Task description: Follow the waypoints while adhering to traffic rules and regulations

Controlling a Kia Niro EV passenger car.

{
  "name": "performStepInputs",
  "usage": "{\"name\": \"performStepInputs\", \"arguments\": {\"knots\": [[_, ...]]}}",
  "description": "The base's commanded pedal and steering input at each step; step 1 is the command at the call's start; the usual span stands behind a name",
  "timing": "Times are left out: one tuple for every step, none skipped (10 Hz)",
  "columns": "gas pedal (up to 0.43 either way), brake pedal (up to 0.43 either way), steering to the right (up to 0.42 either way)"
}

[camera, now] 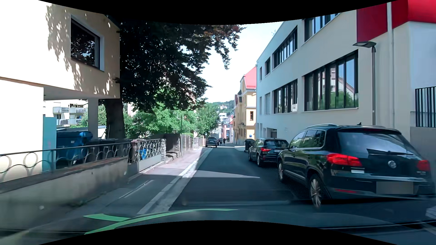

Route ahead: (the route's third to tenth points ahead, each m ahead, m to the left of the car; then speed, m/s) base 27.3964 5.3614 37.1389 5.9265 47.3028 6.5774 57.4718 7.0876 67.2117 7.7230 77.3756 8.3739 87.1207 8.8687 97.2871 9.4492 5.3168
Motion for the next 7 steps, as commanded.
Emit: {"name": "performStepInputs", "arguments": {"knots": [[0.0, 0.104, 0.025], [0.0, 0.104, 0.021], [0.0, 0.104, 0.017], [0.0, 0.11, 0.013], [0.0, 0.11, 0.012], [0.0, 0.116, 0.012], [0.0, 0.134, 0.007]]}}
